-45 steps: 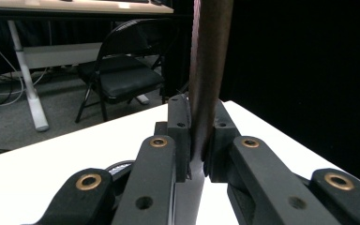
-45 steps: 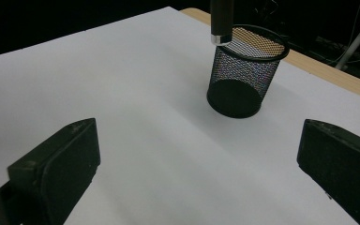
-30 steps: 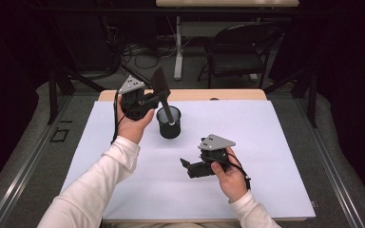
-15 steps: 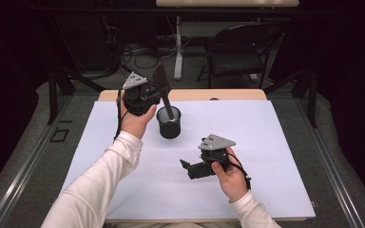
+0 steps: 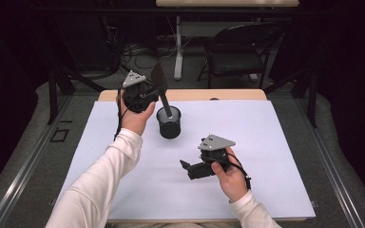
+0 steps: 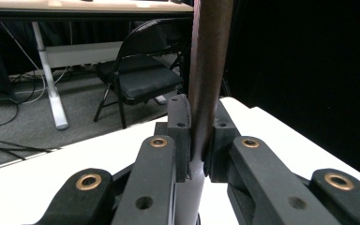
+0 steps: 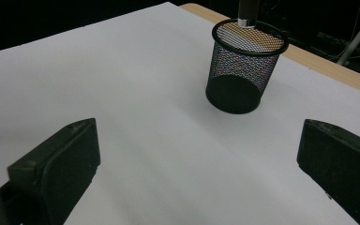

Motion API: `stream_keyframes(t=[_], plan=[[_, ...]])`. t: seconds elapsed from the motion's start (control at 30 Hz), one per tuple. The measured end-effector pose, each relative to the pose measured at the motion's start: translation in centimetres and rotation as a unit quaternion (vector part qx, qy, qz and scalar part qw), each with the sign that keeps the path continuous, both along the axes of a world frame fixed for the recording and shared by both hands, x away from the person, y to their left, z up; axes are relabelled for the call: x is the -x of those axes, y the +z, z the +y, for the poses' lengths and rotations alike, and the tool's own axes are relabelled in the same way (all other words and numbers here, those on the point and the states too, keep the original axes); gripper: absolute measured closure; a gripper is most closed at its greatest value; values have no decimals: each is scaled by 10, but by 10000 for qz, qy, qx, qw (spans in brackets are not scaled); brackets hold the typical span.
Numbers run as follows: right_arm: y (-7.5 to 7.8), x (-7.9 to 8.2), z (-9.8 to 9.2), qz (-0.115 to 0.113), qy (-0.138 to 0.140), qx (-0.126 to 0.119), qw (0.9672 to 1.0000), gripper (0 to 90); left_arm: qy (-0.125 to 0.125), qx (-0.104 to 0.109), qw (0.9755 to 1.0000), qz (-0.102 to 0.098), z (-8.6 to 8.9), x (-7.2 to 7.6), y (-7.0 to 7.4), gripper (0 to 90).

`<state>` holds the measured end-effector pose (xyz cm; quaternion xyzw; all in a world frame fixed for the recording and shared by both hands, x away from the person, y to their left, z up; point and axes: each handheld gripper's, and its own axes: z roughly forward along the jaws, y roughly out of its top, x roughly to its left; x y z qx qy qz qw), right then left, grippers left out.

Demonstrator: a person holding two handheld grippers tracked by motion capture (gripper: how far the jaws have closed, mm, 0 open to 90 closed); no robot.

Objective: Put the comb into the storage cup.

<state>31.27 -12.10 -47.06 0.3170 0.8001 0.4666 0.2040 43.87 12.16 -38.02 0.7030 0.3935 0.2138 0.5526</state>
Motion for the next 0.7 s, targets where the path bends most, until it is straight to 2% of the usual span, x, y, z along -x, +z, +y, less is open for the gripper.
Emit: stream_keyframes(t=[0.5,0.7], plan=[[0,0,-1,-7,-13,22,10000,0,273,14,9996,118,-3,-15,-12,834],[0,0,-1,-23,-22,3,10000,0,297,-5,9994,171,-6,-18,-17,834]])
